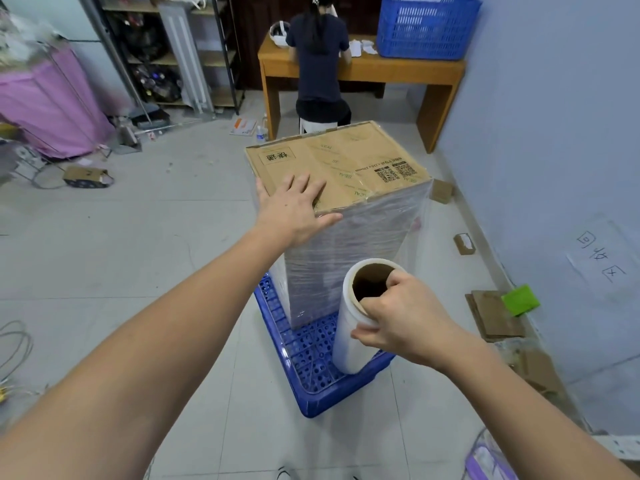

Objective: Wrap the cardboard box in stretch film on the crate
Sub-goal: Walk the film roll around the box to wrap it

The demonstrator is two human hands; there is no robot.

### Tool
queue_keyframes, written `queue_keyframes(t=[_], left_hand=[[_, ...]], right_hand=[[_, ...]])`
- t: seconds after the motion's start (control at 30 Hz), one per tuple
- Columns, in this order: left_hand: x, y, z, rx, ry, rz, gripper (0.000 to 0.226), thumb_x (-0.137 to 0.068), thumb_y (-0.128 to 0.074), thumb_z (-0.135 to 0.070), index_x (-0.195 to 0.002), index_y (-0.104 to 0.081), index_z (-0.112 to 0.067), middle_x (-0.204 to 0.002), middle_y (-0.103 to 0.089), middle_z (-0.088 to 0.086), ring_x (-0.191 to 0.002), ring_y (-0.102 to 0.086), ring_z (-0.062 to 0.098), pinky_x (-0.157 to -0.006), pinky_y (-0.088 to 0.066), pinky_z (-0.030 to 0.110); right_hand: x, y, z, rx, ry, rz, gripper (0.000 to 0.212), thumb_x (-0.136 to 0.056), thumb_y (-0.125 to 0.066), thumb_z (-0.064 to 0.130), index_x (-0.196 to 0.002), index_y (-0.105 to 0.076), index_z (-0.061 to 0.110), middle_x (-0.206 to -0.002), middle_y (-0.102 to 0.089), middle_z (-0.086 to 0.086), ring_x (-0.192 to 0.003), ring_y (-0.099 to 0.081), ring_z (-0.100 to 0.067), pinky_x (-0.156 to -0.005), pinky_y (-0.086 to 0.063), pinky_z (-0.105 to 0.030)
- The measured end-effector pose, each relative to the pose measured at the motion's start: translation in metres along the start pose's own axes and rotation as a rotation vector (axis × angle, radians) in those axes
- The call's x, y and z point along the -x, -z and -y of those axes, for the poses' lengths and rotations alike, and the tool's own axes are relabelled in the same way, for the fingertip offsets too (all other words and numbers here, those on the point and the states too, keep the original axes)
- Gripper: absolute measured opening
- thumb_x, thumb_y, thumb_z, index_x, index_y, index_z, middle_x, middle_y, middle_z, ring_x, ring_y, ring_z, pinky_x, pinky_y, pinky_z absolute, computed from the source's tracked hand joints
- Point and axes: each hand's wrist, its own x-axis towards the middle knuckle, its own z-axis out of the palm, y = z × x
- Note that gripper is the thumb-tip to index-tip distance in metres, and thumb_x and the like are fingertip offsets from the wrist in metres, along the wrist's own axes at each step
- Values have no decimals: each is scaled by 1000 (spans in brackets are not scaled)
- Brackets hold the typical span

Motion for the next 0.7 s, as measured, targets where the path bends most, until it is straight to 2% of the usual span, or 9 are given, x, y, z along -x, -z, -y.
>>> queue_keyframes(t=[0.1, 0.2, 0.3, 0.33, 0.4, 0.43, 0.5, 0.63, 0.7], left_hand=[[3, 0, -4, -4, -6, -9, 90, -85, -19, -93, -160, -17, -43, -172, -14, -4, -159, -9, 23, -118, 2, 75], [4, -1, -3, -9, -4, -16, 90, -85, -18, -93, -160, -17, -43, -172, -14, -4, -159, -9, 23, -119, 2, 74], [3, 0, -1, -11, -1, -15, 90, -85, -18, -93, -160, -17, -43, -172, -15, -4, -159, -10, 23, -119, 2, 74], [3, -1, -1, -10, -1, -12, 90, -86, -18, -93, -160, -17, -43, -172, -14, -4, -159, -10, 23, -119, 2, 74], [4, -1, -1, -11, -9, -13, 90, -86, -17, -93, -161, -16, -43, -172, -14, -4, -159, -9, 24, -119, 2, 74], [4, -1, 0, -7, -14, -15, 90, -86, -17, -93, -161, -16, -43, -172, -13, -4, -159, -8, 24, -119, 2, 74], [4, 0, 1, 1, -23, -8, 91, -86, -18, -92, -162, -15, -42, -173, -12, -3, -159, -7, 25, -119, 2, 74], [4, 3, 5, 14, -71, 1, 98, -83, -24, -94, -163, -19, -37, -173, -12, 0, -159, -8, 27, -119, 3, 74], [2, 5, 9, 120, -83, -27, 96, -82, -31, -93, -159, -32, -35, -171, -20, -1, -159, -12, 25, -121, 5, 71]], right_hand=[[-1, -7, 5, -18, 33, -64, 38, -67, -75, 54, -55, -57, 23, -48, -46, 13, -67, -33, -14, -55, -40, -24], [-5, -7, 11, -35, 56, -51, 34, -72, -71, 53, -61, -60, 23, -53, -53, 11, -72, -37, -14, -60, -46, -28], [-10, -2, 18, -46, 50, -31, 41, -68, -77, 48, -60, -45, 24, -49, -49, 9, -69, -49, -19, -58, -45, -29], [-10, 0, 21, -51, 50, -20, 43, -71, -75, 50, -65, -41, 24, -51, -47, 10, -70, -51, -21, -61, -44, -29], [-6, 2, 29, -64, 42, -26, 40, -84, -59, 61, -81, -43, 25, -62, -50, 10, -78, -50, -21, -74, -41, -30], [-4, 5, 33, -77, -6, -22, 44, -87, -49, 68, -91, -44, 25, -67, -54, 9, -79, -50, -20, -78, -39, -30], [0, 10, 42, -62, -108, -27, 52, -88, -35, 76, -100, -43, 25, -73, -61, 6, -80, -53, -20, -75, -33, -29], [-3, 14, 58, -129, -308, -29, 38, -94, -44, 59, -78, -41, 25, -69, -52, 6, -75, -49, -20, -63, -38, -32], [-8, 15, 67, -122, -405, 20, 30, -95, -47, 49, -79, -43, 24, -73, -55, 5, -71, -52, -19, -62, -44, -33]])
